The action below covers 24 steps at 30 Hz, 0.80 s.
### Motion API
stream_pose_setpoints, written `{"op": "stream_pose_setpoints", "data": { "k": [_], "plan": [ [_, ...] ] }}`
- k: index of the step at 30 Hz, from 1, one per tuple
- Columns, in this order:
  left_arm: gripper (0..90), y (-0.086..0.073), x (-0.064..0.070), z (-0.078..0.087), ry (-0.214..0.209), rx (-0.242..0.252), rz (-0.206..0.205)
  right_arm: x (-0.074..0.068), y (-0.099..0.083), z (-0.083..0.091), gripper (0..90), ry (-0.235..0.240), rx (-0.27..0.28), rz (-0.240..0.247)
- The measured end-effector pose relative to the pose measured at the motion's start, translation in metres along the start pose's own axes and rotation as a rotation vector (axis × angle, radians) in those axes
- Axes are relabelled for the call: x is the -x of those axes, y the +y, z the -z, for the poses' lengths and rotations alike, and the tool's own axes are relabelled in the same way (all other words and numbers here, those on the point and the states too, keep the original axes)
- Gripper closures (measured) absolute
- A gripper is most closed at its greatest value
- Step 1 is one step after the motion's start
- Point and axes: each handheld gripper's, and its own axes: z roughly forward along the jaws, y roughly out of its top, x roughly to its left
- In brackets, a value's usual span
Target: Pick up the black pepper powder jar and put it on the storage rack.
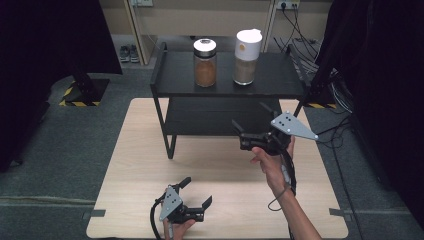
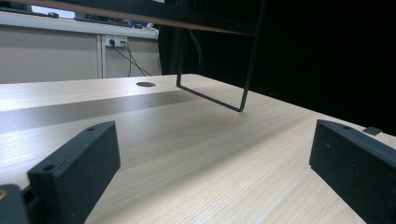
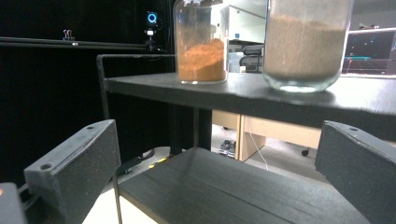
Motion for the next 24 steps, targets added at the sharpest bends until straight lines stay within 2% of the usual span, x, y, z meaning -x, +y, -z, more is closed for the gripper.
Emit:
{"op": "stream_pose_setpoints", "data": {
  "k": [16,24],
  "plan": [
    [1.4,0.0,0.0,0.0,0.0,-0.001,-0.001,0.0,-0.015,0.01,0.4,0.003,0.005,-0.016],
    [1.3,0.0,0.0,0.0,0.001,0.001,-0.001,0.0,-0.029,0.015,0.4,0.01,-0.015,-0.036]
  ]
}}
